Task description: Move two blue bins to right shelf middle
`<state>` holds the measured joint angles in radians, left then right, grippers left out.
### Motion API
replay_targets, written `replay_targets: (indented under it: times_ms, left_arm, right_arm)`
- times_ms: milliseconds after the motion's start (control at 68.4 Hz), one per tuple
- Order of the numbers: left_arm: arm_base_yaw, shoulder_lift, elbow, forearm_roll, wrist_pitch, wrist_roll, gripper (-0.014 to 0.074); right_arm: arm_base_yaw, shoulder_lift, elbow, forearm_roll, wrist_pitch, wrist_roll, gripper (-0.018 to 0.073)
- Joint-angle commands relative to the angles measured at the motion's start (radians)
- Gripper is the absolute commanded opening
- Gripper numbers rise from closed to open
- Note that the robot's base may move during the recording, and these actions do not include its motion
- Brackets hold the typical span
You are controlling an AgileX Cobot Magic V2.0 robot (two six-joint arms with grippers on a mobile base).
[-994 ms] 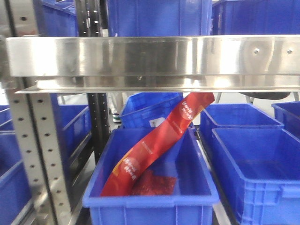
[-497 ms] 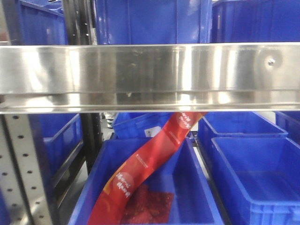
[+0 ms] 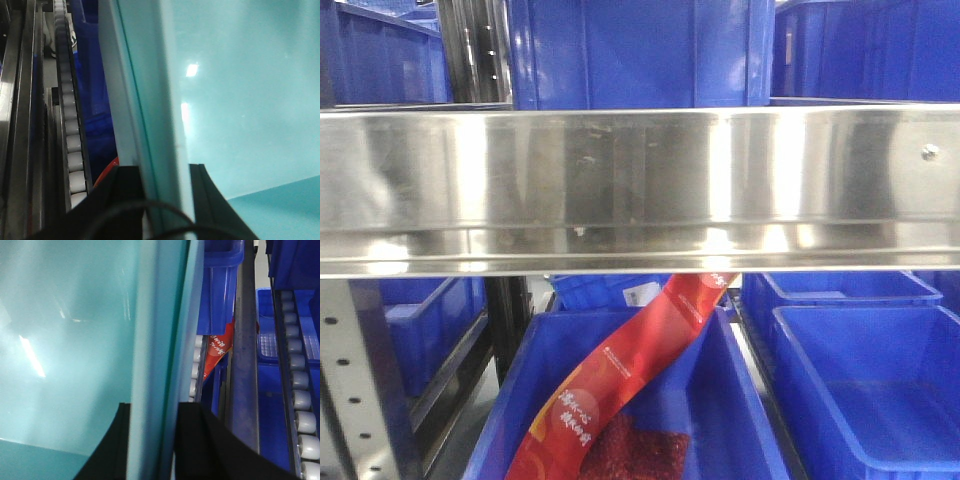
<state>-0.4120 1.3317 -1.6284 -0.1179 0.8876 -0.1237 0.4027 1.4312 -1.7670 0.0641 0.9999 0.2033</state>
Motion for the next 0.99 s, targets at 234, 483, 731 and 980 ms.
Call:
replay_targets:
  times_ms: [234,483,731,980]
  left_arm:
    - [-0.005,-0.019,-0.020,-0.054,-0.076,0.014,-0.0111]
    - [-0.005,-0.019,-0.020,-0.054,-0.076,0.014,-0.0111]
    - [-0.005,-0.019,-0.020,-0.054,-0.076,0.014,-0.0111]
    - [-0.005,-0.019,-0.020,-0.054,-0.102,0.014,-0.0111]
  right_arm:
    - [0.000,-0.010,-0.014,0.028,-0.097,-0.002,-0.0155]
    - [0.000,-0.010,-0.014,0.028,-0.097,-0.002,-0.0155]
    - [0.000,-0.010,-0.014,0.028,-0.097,-0.002,-0.0155]
    - [0.000,-0.010,-0.014,0.028,-0.097,-0.002,-0.0155]
